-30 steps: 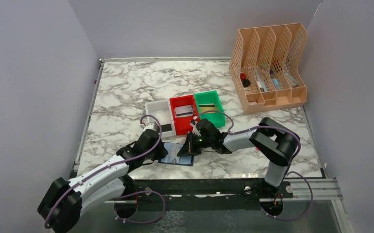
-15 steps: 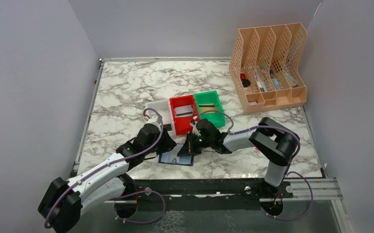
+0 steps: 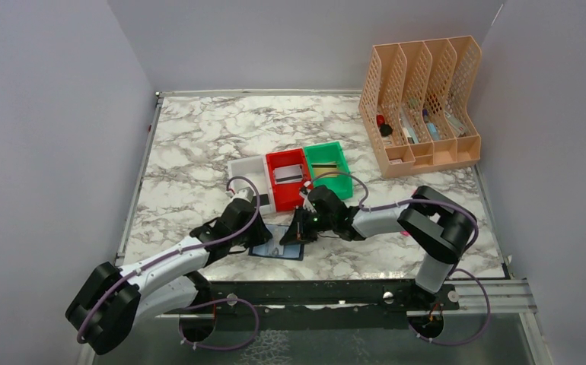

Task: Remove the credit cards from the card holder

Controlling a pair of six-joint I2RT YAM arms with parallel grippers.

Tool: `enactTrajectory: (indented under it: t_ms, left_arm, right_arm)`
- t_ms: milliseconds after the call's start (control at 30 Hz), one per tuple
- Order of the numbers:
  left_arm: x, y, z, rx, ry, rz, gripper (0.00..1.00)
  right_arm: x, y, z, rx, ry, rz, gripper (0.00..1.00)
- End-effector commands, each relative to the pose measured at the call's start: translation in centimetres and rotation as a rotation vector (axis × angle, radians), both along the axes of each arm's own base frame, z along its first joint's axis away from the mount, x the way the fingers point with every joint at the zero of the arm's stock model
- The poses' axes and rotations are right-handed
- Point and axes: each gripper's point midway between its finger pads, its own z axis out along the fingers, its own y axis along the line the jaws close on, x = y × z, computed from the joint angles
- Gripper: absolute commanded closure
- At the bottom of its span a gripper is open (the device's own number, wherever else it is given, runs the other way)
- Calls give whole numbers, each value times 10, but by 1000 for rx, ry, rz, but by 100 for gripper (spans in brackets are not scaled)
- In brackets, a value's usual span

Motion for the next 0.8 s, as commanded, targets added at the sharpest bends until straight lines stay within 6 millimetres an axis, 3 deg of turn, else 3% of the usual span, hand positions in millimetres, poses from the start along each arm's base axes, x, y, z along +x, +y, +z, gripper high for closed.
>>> enactTrajectory:
  t_ms: [0,200,300,533,767]
  left_arm:
    - [-6,25,-24,132,51,49,70]
    - [-5,24,-24,136,47,46,73]
    - [-6,20,-23,121,40,19,76]
    - [-9,7,-20,80,31,-69,81]
    - [-15,7,-28,100,63,-106,86]
  right_arm:
    - [0,-14,-8,-55,4,-28,98]
    - [3,-29,-9,-97,-15,-96,98]
    - [4,-33,-9,-84,-20,-124,93]
    - [4,-7,-9,-7,27,-65,89]
    - [7,-1,-3,56,41,-93,83]
